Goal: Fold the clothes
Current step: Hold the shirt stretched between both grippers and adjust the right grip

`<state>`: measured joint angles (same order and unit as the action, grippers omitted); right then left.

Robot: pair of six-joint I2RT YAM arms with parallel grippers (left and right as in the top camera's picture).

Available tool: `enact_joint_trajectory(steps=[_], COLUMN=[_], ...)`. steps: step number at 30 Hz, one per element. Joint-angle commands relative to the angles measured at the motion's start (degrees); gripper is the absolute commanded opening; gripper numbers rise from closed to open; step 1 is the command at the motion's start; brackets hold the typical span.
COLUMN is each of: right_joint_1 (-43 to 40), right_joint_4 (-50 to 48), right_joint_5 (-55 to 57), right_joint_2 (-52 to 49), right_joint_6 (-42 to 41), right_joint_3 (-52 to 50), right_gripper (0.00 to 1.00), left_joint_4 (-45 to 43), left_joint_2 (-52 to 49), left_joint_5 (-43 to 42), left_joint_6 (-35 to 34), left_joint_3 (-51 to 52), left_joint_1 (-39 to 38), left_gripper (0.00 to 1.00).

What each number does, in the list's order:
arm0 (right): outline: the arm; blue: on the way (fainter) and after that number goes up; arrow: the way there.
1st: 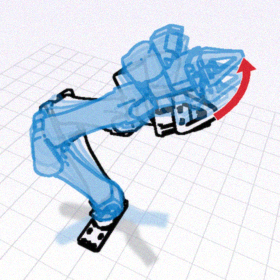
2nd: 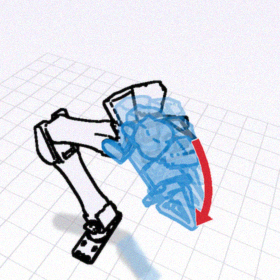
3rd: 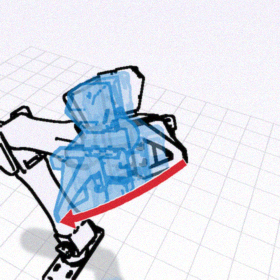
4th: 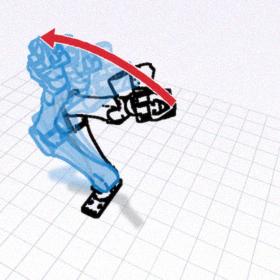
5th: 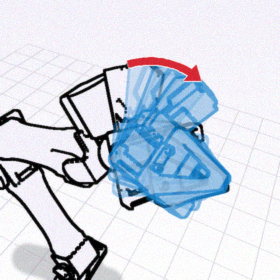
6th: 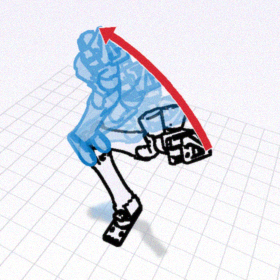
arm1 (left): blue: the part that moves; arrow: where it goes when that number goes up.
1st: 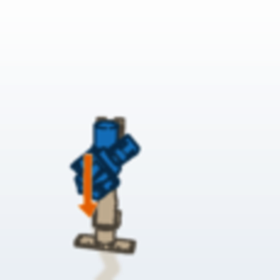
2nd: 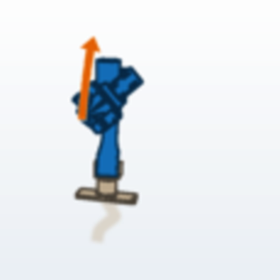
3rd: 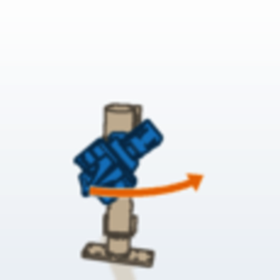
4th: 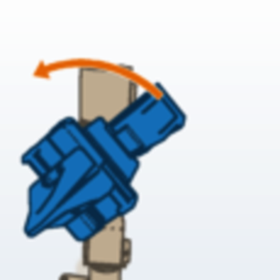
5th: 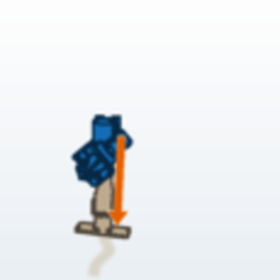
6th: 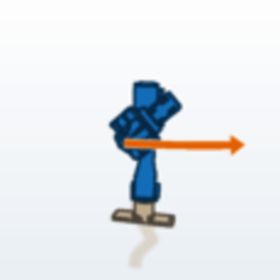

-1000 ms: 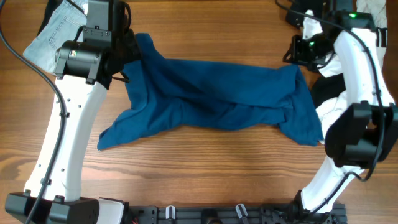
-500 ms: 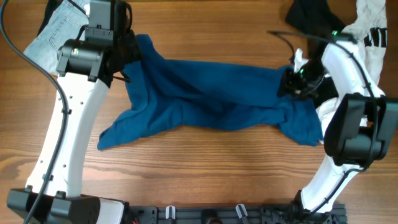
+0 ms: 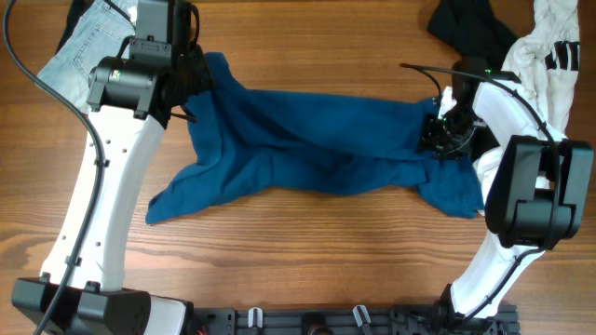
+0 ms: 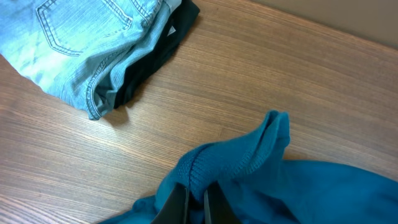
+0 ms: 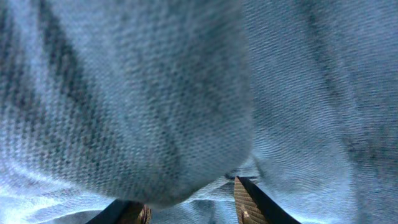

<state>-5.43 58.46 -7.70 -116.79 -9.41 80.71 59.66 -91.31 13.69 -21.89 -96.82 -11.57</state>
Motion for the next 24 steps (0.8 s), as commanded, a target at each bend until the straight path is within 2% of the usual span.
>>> enact_joint_trajectory(steps=[1, 13, 24], right_joint_1=[0.24, 0.24, 0.22], right_joint_4=[0.26, -1.01, -5.14], right_joint_5=[3.52, 3.93, 3.89], right_joint_2=[0.09, 0.00, 0.02], right_joint_6=[-1.25, -1.11, -1.31], right_joint_3=[-0.59, -2.71, -5.92], right_gripper=[0.44, 0.48, 0.48], left_joint_4=[0.04, 0.00, 0.00], left_joint_2=[-0.33, -0.33, -0.33], left_joint_5=[1.18, 1.18, 1.18], left_joint_6=[0.50, 0.50, 0.48], left_joint_3=[-0.90, -0.92, -0.90], left_joint_1=[0.13, 0.13, 0.13], left_gripper=[0.04, 0.04, 0.04])
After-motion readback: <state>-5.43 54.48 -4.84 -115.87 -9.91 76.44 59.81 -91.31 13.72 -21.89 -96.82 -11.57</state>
